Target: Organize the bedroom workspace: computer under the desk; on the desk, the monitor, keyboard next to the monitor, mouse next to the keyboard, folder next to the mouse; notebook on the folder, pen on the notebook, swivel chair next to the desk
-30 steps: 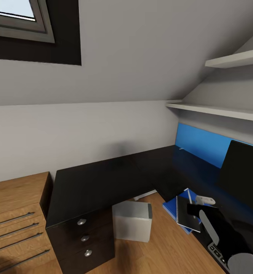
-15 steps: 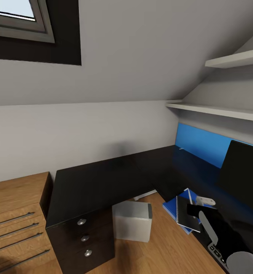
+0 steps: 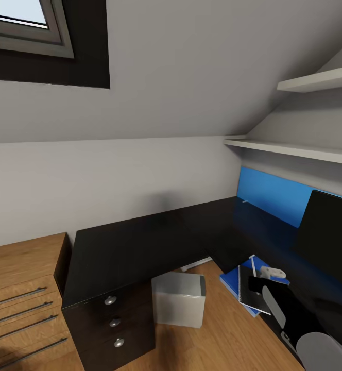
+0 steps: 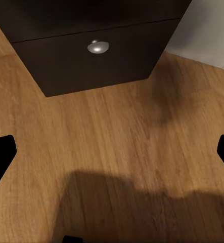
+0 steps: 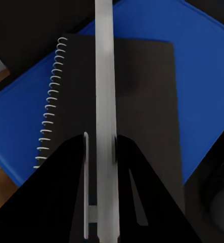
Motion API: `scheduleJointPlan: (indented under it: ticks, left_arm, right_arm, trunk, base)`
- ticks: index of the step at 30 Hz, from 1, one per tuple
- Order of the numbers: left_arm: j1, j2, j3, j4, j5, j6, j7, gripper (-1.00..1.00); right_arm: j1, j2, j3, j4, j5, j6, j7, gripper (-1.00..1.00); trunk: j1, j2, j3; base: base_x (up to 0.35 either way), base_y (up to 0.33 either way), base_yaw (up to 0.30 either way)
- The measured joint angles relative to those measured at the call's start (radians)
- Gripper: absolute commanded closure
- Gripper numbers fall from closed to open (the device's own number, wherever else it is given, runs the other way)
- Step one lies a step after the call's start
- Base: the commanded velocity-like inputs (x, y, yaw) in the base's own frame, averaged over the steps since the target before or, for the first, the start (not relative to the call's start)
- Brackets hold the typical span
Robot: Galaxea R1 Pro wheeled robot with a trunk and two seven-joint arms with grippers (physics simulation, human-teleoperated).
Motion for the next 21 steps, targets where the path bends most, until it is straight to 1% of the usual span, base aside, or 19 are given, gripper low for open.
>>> scheduleJointPlan:
  ticks: [7,12,21]
  left_arm:
    - [0.0,0.0,0.0,0.0,0.0,0.0,0.0,-1.0]
    - [0.0,0.0,0.0,0.0,0.0,0.0,0.0,-1.0]
    - [0.0,0.0,0.0,0.0,0.0,0.0,0.0,-1.0]
  right_arm:
    - [-0.004,0.006,0.0,0.006,0.002,-0.002,0.0,1.0]
    - [-0.008,0.006,0.0,0.031,0.004,-0.005,0.0,1.0]
    - [-0.07,0.006,0.0,0.152,0.007,-0.058,-0.001,1.0]
  trunk:
    - [0.0,0.0,0.0]
    - [0.0,0.0,0.0]
    - [0.0,0.0,0.0]
  base:
    - [0.0,0.0,0.0]
    - [0.0,0.0,0.0]
    - [0.0,0.0,0.0]
